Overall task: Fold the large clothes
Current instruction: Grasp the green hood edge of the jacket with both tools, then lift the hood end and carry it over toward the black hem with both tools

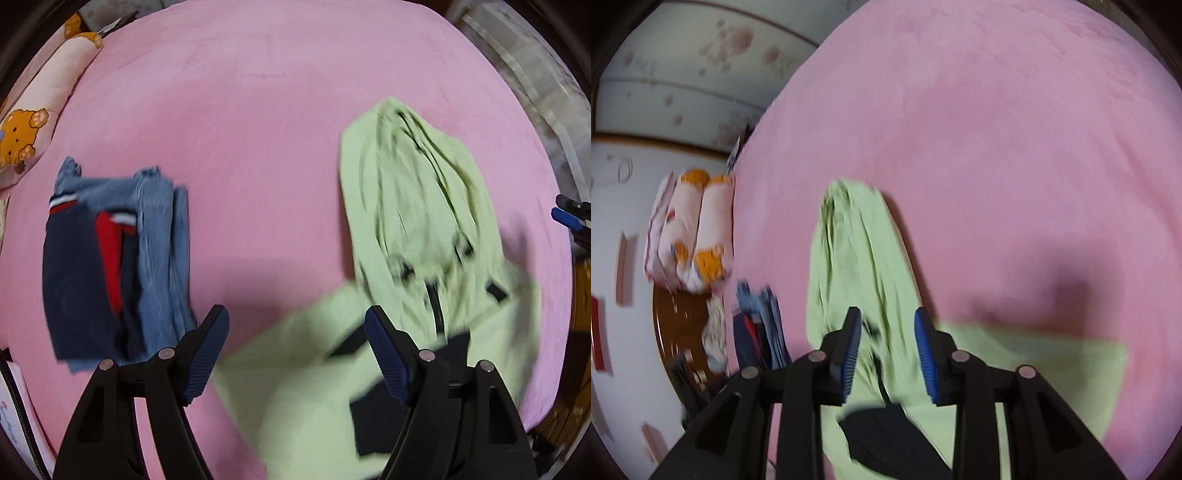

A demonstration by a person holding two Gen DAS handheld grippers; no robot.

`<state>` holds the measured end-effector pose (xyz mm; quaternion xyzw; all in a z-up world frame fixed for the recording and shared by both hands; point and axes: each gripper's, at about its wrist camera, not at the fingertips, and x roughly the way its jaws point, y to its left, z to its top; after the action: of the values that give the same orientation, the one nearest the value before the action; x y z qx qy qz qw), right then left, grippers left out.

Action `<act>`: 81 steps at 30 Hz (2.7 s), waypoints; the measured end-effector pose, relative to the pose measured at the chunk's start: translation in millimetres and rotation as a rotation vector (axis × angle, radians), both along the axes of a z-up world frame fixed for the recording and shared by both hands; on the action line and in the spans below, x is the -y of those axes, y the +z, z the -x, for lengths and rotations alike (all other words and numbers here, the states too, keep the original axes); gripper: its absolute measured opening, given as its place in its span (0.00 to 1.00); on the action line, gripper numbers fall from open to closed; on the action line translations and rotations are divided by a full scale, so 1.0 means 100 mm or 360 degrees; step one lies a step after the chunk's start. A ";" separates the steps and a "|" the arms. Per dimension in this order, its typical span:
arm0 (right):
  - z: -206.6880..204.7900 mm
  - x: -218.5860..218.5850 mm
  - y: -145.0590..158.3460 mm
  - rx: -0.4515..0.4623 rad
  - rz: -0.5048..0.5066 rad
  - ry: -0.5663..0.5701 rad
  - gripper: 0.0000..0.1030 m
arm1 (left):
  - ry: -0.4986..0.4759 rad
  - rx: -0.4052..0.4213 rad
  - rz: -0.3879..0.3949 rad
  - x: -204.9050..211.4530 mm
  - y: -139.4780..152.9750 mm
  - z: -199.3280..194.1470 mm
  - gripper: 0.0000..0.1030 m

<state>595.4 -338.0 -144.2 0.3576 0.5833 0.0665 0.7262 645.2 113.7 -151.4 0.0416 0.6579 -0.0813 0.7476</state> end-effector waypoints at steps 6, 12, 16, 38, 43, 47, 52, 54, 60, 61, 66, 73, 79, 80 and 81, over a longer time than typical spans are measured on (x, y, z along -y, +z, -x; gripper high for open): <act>-0.71 -0.14 -0.28 0.0063 0.0044 -0.0021 0.30 | 0.0132 -0.0005 0.0183 0.16 -0.45 -0.77 0.72; -1.17 -0.35 -0.73 0.0092 0.0036 0.0108 0.30 | 0.0315 0.0112 0.0513 0.24 -0.78 -1.21 0.72; -1.34 -0.47 -1.02 0.0093 0.0014 0.0200 0.30 | 0.0402 0.0069 0.0622 0.28 -1.03 -1.36 0.67; -1.40 -0.70 -0.87 0.0470 -0.0125 0.0388 0.04 | 0.0314 0.0307 0.1012 0.61 -1.00 -1.27 0.04; -1.17 -0.70 -0.44 0.0637 -0.0222 0.0488 0.03 | 0.0154 0.0422 0.1119 0.56 -0.56 -1.00 0.03; -0.87 -0.70 -0.11 0.0747 -0.0314 0.0576 0.03 | 0.0054 0.0453 0.1231 0.42 -0.22 -0.66 0.03; -0.31 -0.68 0.17 0.0820 -0.0456 0.0623 0.03 | -0.0020 0.0453 0.1363 0.18 0.08 -0.10 0.03; -0.07 -0.67 0.24 0.0843 -0.0496 0.0653 0.03 | -0.0040 0.0430 0.1407 0.09 0.14 0.19 0.03; 0.71 -0.71 0.25 0.0835 -0.0495 0.0814 0.03 | -0.0130 0.0327 0.1370 -0.06 0.06 1.03 0.03; 0.83 -0.72 0.22 0.0817 -0.0484 0.0837 0.03 | -0.0141 0.0303 0.1351 -0.08 0.02 1.16 0.03; 1.32 -0.79 -0.08 0.0694 -0.0425 0.0903 0.04 | -0.0182 0.0149 0.1173 -0.02 -0.36 1.75 0.03; 1.75 -0.97 -0.57 0.0542 -0.0147 0.0994 0.05 | -0.0243 0.0009 0.0902 0.24 -0.93 2.32 0.03; 1.95 -1.15 -0.88 0.0457 0.0147 0.1112 0.08 | -0.0305 0.0022 0.0646 0.61 -1.16 2.47 0.03; 1.98 -1.19 -0.92 0.0461 0.0212 0.1134 0.09 | -0.0300 0.0027 0.0629 0.65 -1.16 2.46 0.03; 1.98 -1.21 -0.93 0.0467 0.0263 0.1144 0.09 | -0.0287 0.0035 0.0621 0.67 -1.15 2.46 0.03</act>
<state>397.0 -217.3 -237.1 0.0575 0.5648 0.3197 0.7586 398.8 46.8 -266.4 -0.0444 0.6151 -0.2731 0.7383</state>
